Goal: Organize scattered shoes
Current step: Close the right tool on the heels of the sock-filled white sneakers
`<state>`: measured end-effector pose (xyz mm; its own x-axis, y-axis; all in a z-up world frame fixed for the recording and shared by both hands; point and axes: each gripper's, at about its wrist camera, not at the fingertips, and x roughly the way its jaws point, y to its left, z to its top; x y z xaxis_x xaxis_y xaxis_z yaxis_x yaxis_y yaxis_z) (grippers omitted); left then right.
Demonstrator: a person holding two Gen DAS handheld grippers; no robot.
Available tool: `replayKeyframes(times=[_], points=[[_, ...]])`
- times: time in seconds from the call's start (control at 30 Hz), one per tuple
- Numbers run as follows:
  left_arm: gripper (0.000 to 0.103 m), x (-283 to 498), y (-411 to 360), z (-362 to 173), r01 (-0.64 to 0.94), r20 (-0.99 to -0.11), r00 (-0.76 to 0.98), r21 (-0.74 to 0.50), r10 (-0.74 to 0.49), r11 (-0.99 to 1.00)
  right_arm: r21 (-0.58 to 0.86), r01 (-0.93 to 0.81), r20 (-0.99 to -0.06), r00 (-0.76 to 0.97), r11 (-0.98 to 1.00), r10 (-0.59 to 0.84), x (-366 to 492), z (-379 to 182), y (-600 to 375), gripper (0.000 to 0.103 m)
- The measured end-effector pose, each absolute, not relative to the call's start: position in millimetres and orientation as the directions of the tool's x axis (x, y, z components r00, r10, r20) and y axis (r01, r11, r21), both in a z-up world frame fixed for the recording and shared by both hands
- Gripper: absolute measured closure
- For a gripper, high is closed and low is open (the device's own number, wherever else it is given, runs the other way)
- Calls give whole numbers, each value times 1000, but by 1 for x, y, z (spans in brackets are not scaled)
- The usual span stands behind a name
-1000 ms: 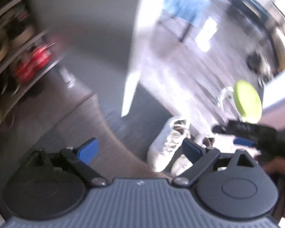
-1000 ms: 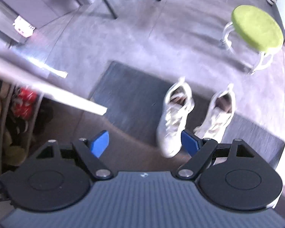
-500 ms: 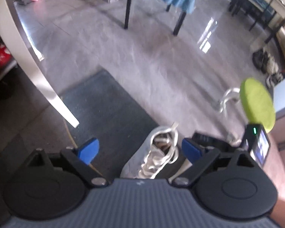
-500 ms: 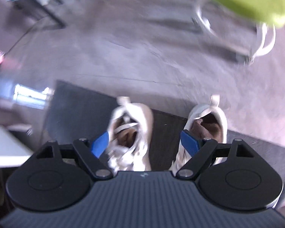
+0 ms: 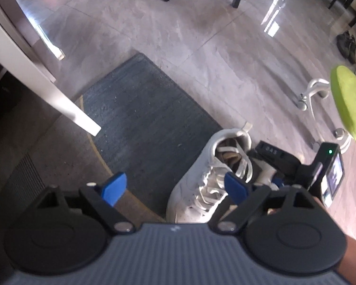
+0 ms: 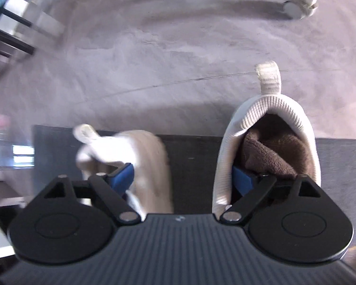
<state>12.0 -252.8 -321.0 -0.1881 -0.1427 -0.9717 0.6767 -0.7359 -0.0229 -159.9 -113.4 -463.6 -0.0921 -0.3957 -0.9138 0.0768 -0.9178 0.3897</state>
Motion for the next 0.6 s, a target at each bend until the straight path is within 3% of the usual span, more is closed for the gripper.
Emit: replayKeyframes(times=[0.1, 0.17, 0.37, 0.6], points=[[12, 15, -255, -314, 685, -972, -188, -27, -141, -728, 456, 199, -880, -43, -867, -472, -156, -460, -129, 18], [11, 18, -256, -310, 689, -973, -185, -26, -140, -725, 337, 334, -922, -71, -880, -380, -150, -454, -152, 18], [11, 16, -262, -315, 698, -978, -184, -58, -101, -714, 323, 102, -938, -101, -941, -333, -165, -460, -150, 18], [11, 14, -269, -313, 694, -972, -214, -83, -94, -715, 206, 159, -954, -186, -966, -234, -153, -459, -163, 21]])
